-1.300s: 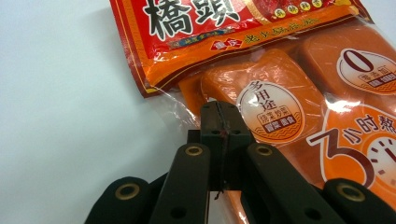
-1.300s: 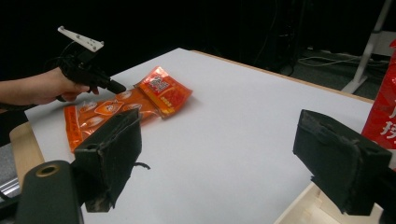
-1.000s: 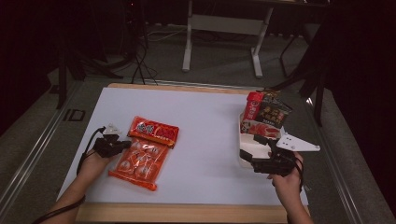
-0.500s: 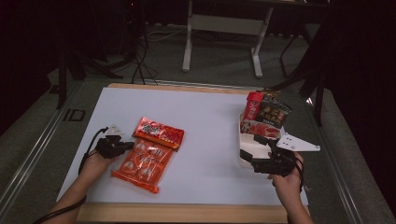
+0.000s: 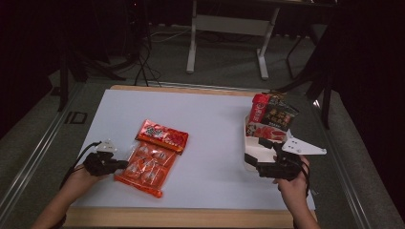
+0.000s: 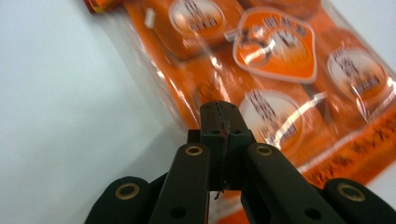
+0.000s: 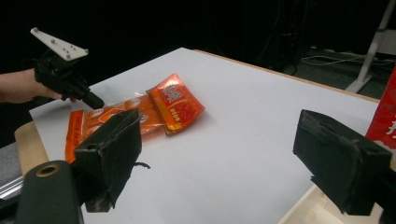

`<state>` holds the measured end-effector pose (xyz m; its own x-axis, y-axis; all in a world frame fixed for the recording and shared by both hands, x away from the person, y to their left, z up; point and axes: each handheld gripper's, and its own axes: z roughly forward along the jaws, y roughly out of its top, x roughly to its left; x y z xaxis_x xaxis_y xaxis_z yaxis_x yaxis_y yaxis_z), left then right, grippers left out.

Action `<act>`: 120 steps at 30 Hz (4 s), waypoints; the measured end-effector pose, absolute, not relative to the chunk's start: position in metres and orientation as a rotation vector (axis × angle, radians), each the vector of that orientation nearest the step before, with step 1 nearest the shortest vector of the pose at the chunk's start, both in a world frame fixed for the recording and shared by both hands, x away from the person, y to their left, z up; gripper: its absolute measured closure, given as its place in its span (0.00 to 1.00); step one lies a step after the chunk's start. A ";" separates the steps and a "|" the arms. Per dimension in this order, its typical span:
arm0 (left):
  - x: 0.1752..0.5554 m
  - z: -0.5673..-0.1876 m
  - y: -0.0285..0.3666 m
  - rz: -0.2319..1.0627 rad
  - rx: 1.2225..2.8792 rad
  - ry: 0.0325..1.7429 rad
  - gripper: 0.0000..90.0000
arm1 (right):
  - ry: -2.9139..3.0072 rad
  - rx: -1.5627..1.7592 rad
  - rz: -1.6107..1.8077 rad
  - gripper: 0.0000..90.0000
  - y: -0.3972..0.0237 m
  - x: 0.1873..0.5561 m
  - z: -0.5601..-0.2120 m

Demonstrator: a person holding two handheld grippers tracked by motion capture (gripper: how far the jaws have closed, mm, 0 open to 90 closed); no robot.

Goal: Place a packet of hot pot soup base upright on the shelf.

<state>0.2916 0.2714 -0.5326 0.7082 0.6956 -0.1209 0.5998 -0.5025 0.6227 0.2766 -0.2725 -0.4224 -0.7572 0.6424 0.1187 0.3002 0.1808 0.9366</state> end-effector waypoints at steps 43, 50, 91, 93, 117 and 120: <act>0.296 -0.541 0.193 0.010 2.221 0.819 1.00 | 2.169 0.900 1.600 0.17 -0.273 0.276 -0.425; 0.311 -0.536 0.196 0.161 2.188 0.931 1.00 | 2.168 0.897 1.604 0.17 -0.273 0.276 -0.424; 0.346 -0.538 0.125 0.130 2.234 0.810 1.00 | 2.163 0.898 1.604 0.17 -0.276 0.276 -0.425; 0.346 -0.538 0.123 0.131 2.235 0.807 1.00 | 2.162 0.898 1.603 0.17 -0.276 0.276 -0.425; 0.289 -0.533 0.136 0.003 2.287 0.739 1.00 | 2.176 0.890 1.594 0.17 -0.273 0.276 -0.427; 0.288 -0.534 0.126 -0.001 2.301 0.703 1.00 | 2.181 0.888 1.589 0.17 -0.272 0.276 -0.427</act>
